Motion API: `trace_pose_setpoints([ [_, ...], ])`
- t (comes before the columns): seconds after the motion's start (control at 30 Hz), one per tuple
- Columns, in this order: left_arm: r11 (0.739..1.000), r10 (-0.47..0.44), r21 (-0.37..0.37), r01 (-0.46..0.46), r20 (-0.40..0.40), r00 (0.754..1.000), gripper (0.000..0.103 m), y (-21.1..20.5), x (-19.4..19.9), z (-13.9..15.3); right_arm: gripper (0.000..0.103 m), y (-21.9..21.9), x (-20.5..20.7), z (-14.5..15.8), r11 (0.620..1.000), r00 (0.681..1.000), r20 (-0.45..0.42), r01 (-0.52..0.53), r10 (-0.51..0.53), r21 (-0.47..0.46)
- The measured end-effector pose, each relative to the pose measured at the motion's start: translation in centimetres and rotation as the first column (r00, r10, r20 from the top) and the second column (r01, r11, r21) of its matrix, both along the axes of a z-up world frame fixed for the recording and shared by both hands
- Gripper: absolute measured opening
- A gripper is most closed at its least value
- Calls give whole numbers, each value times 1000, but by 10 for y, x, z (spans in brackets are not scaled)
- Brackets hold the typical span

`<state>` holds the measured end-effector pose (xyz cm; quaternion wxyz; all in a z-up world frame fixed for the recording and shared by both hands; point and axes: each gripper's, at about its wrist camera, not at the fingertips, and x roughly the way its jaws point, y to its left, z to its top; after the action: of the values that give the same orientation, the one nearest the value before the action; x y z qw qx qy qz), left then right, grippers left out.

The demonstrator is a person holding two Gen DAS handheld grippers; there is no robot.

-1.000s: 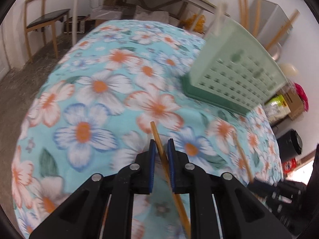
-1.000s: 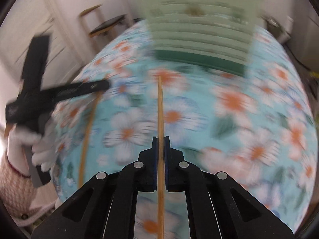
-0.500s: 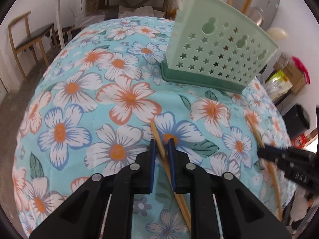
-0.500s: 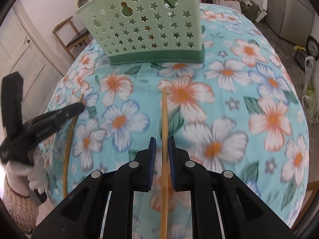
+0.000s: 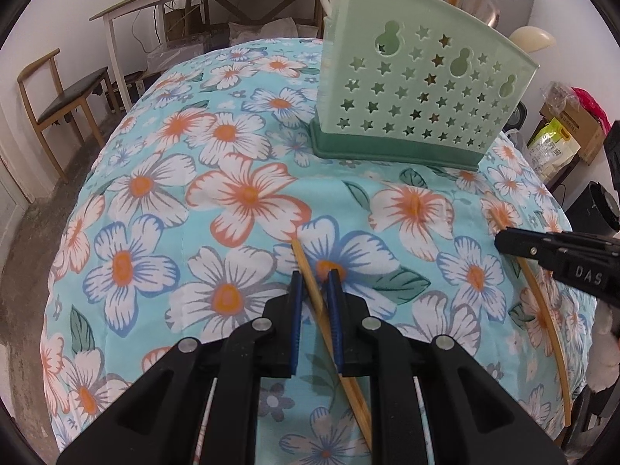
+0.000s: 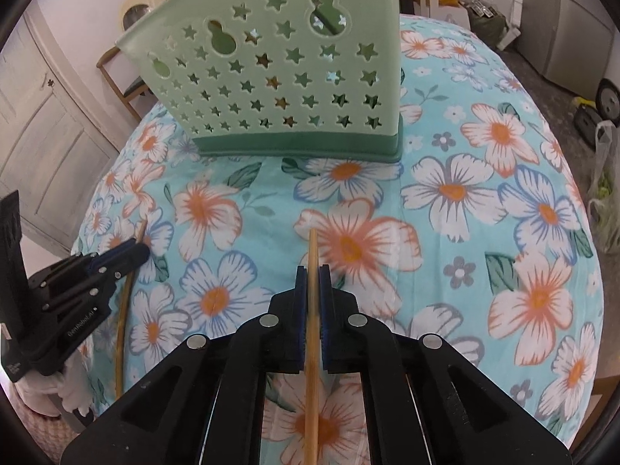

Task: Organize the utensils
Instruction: 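Insert the left gripper's chopstick into the holder and open it while the right carries its chopstick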

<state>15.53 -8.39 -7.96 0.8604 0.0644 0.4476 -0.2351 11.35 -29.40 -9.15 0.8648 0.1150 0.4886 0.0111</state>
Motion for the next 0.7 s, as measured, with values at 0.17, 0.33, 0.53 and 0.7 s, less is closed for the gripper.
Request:
trace_pose_setpoints([
  [0.17,1000,3,4,-3,1,1000,13,-1,1,0,4,-16,-14,26,999,997,72,16,-19,33],
  [0.33,999,28,-19,-28,2,1000,10,2,5,3,4,-27,-34,69,998,980,194,26,-37,60],
  [0.53,982,87,-170,-83,18,996,6,29,10,40,4,-41,-64,118,996,940,333,44,-68,79],
  [0.7,929,133,-361,-84,114,985,5,55,8,110,4,-47,-80,132,994,918,389,41,-76,99],
])
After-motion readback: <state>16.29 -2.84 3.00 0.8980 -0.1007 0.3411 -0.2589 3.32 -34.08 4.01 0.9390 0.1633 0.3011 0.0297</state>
